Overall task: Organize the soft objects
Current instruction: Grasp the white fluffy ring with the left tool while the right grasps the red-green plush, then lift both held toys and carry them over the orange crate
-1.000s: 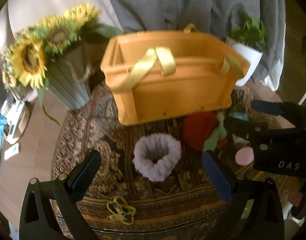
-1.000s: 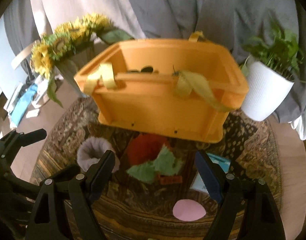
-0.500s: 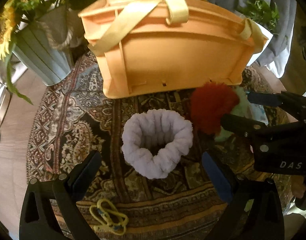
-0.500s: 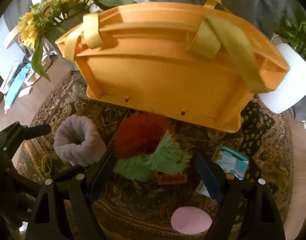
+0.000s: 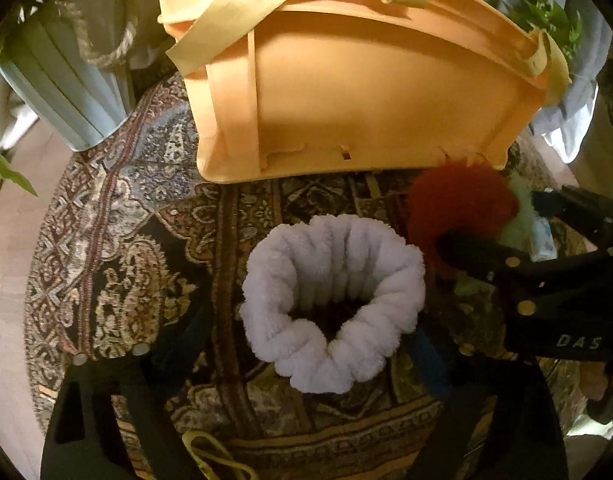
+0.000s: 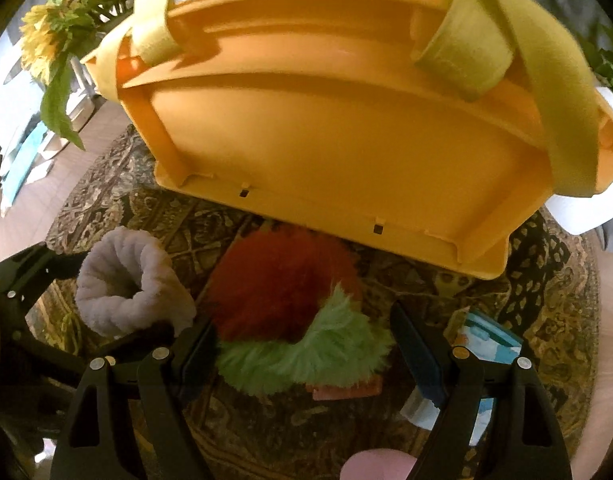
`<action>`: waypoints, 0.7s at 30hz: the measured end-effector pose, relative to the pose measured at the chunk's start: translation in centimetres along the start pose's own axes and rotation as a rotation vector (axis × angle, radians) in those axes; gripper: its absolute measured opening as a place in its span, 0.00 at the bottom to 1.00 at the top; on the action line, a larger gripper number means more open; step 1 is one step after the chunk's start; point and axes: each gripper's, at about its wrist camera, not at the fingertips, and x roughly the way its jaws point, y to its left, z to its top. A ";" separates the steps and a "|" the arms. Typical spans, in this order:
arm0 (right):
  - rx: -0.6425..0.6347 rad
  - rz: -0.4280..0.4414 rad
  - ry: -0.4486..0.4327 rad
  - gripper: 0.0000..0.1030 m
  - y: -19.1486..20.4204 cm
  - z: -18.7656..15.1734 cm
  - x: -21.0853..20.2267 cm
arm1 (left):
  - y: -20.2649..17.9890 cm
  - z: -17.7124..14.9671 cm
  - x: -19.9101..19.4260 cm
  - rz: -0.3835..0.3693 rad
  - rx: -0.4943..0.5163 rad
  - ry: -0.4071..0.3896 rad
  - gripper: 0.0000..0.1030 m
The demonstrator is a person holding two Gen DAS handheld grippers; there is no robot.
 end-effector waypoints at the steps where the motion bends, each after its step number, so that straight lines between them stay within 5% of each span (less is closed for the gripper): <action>1: 0.008 0.005 0.001 0.80 -0.1 0.0 0.1 | 0.1 0.3 0.2 -0.008 -0.007 0.002 0.82; 7: 0.039 0.021 -0.012 0.73 -0.1 -0.1 0.4 | 0.3 0.3 0.6 -0.058 -0.032 -0.008 0.62; 15: 0.062 0.057 -0.020 0.41 0.3 -0.9 0.2 | 0.5 -0.1 -0.1 -0.055 -0.034 -0.028 0.37; 21: 0.053 0.051 -0.046 0.37 0.8 -1.2 -0.6 | 0.3 -0.5 -1.0 -0.050 -0.035 -0.043 0.32</action>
